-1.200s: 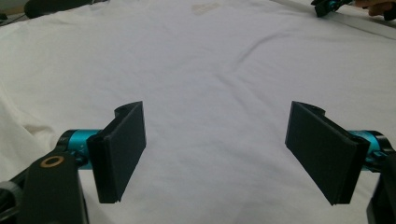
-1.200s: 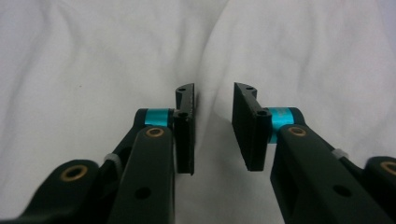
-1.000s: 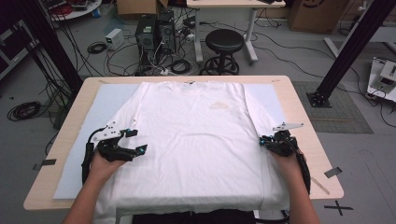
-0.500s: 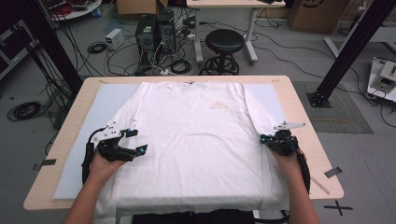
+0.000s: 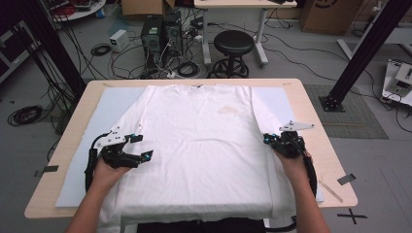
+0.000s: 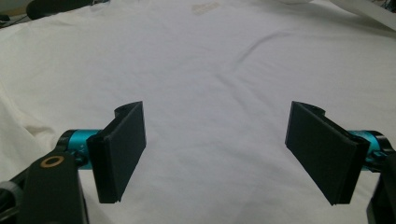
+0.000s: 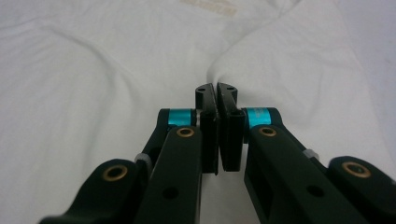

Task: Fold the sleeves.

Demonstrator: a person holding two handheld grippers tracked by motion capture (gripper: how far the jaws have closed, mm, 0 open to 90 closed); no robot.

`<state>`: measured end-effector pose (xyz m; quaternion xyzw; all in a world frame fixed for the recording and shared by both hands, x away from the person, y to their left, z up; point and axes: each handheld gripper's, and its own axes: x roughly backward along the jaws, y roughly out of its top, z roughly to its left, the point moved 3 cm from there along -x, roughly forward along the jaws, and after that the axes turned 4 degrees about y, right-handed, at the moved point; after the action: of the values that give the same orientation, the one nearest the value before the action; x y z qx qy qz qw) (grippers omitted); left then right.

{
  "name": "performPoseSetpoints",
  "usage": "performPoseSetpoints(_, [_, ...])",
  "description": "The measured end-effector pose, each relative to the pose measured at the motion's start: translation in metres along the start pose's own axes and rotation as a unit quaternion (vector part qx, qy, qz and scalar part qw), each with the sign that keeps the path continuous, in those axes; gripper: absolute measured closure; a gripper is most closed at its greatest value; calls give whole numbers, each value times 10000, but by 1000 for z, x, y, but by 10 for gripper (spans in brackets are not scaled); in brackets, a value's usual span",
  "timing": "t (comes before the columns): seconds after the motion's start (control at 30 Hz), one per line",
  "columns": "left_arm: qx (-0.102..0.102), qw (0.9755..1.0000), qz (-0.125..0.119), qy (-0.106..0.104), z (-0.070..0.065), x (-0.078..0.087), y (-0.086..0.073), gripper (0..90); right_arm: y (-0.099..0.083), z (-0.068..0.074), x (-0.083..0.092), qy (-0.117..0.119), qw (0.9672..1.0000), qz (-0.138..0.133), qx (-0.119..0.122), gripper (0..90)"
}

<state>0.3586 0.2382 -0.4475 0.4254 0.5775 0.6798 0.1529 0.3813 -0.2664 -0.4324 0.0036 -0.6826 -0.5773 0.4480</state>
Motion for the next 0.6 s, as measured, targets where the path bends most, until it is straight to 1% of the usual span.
performPoseSetpoints(0.07, [23,10000,4,24,1,0,0,204,0,0,0,0,10000,0,0,889])
performPoseSetpoints(0.1, [42,10000,-15,49,2,1,0,204,10,12,-4,73,9999,-38,127,888])
performPoseSetpoints(0.13, [38,10000,-20,45,2,1,0,204,11,13,-4,83,9999,-45,144,889])
performPoseSetpoints(0.23, [32,10000,-3,45,2,1,0,204,19,25,-6,164,9994,-88,295,888])
performPoseSetpoints(0.3, [34,10000,-17,43,1,1,0,204,20,27,-7,183,9993,-89,316,888])
performPoseSetpoints(0.33, [34,10000,-18,22,1,1,0,204,24,35,-9,217,9989,-116,401,888])
performPoseSetpoints(0.4, [30,10000,-3,13,1,1,0,205,27,41,-12,245,9986,-92,460,888])
performPoseSetpoints(0.43, [30,10000,-3,13,1,1,0,204,27,41,-12,245,9986,-92,460,888])
performPoseSetpoints(0.47, [30,10000,-3,13,1,1,0,204,29,45,-13,264,9986,-86,461,888])
performPoseSetpoints(0.5, [49,10000,9,38,2,0,-1,205,32,49,-16,294,9982,-66,516,888])
performPoseSetpoints(0.6, [43,10000,5,33,2,0,-1,204,36,55,-20,345,9978,-65,559,888])
